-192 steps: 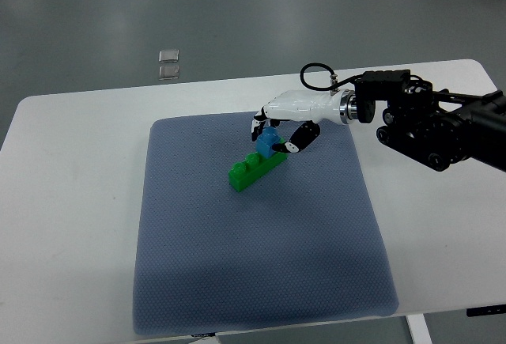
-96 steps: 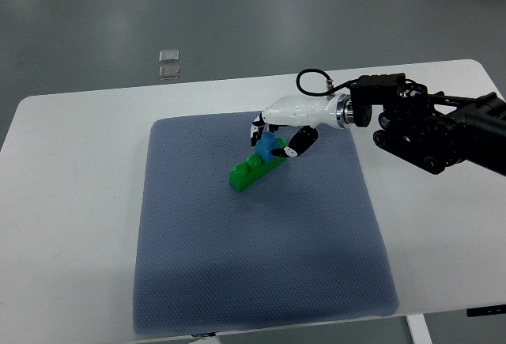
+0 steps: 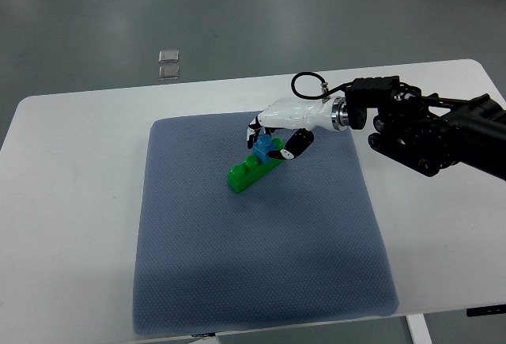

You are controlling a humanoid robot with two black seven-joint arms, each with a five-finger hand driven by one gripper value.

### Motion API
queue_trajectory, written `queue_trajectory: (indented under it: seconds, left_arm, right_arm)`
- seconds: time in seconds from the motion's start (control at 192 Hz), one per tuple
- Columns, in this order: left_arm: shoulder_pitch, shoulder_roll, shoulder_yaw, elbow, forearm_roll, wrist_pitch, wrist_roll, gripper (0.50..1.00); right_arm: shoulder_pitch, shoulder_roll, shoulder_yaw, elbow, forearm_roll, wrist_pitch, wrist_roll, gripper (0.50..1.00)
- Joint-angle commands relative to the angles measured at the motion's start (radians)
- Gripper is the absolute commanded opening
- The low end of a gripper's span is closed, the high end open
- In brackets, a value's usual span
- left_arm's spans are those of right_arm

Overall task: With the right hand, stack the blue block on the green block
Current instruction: 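Lower the blue block onto the green block's studs and press down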

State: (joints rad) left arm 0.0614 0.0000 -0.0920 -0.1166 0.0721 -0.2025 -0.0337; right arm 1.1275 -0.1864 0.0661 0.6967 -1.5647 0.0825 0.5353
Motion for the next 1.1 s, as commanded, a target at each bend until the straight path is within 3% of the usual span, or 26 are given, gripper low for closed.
queue_trajectory:
  seconds: [0.0,0.432,0.588,0.739,1.097]
  left_arm:
    - [0.000,0.000,0.000,0.000,0.000,0.000,0.000,1.000]
    - [0.000,0.000,0.000,0.000,0.000,0.000,0.000,1.000]
    - [0.000,0.000,0.000,0.000,0.000,0.000,0.000,1.000]
    - [0.000,0.000,0.000,0.000,0.000,0.000,0.000,1.000]
    - [0.000,0.000,0.000,0.000,0.000,0.000,0.000,1.000]
  right_arm:
    - [0.000,0.001,-0.005,-0.002,0.000,-0.001,0.000,0.552]
    - [0.000,0.001,-0.014,-0.003,0.000,-0.013,0.000,0.554]
    - [-0.002,0.001,-0.012,-0.003,0.002,-0.013,0.000,0.580]
    - [-0.002,0.001,-0.012,-0.003,0.003,-0.012,-0.001,0.637]
    - [-0.002,-0.001,-0.011,-0.003,0.003,-0.010,-0.001,0.686]
